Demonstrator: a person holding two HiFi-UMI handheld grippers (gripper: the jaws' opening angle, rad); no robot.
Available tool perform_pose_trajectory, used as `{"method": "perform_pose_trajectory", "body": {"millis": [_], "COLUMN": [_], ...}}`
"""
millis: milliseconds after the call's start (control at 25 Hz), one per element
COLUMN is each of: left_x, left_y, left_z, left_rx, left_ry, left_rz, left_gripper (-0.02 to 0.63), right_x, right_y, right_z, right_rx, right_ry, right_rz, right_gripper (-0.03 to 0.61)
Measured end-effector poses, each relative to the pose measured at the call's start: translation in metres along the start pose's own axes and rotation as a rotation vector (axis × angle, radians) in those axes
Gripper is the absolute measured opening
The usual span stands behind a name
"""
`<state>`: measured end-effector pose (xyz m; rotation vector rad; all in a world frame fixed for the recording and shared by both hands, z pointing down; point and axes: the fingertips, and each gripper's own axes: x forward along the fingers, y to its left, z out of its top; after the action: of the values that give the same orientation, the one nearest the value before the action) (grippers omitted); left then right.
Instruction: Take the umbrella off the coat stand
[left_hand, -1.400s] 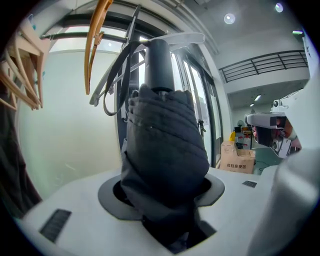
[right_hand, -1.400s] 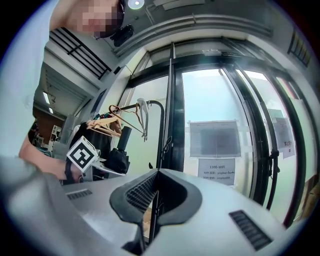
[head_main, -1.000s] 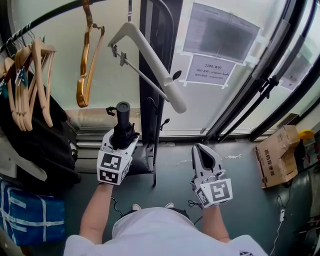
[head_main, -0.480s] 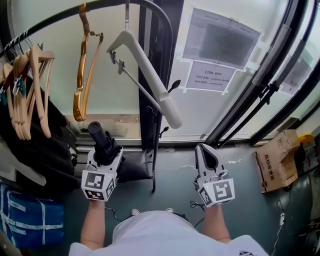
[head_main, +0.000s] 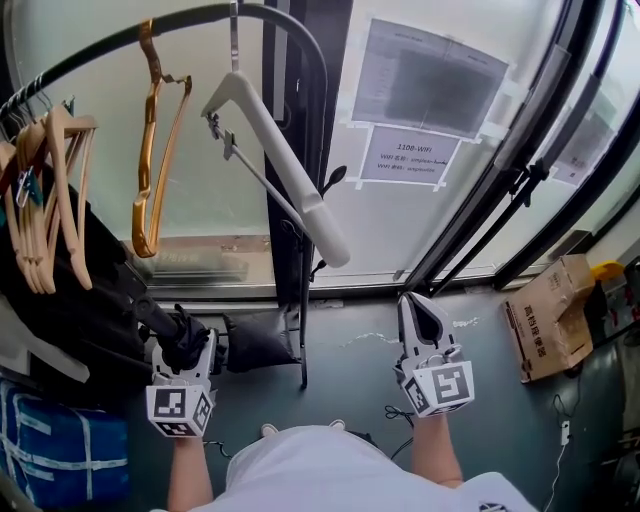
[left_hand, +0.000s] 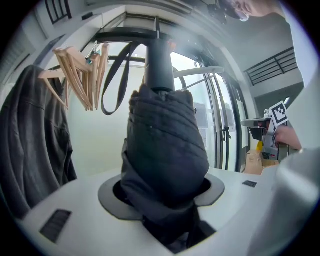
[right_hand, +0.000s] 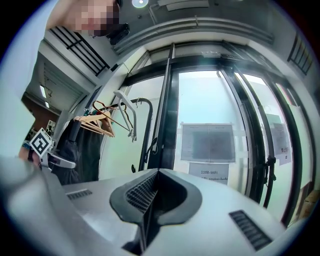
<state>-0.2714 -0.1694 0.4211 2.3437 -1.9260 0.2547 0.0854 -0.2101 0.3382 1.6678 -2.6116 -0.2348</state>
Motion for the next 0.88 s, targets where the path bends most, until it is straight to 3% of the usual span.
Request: {"method": "perform_pose_trajectory", "body": {"millis": [440,880], "left_x": [-0.040,-0.039], "left_y": [0.012,0.003], "left_z": [0.000,0.004], "left_rx": [-0.061,-0.064], "left_ry": [-0.044,-0.051], "left_rz": [0.111,0.089], "left_gripper": [0.253,0.253], "right_x": [-0.021,-0.029], "right_y": [-0.013,-0.010], "right_z": [-0.002,-0.005], "right_rx": [-0.001,0.014], "right_ry": [0.016,0.023], "right_rz": [-0.027,-0.017], "right_gripper": [0.018,0.018]}}
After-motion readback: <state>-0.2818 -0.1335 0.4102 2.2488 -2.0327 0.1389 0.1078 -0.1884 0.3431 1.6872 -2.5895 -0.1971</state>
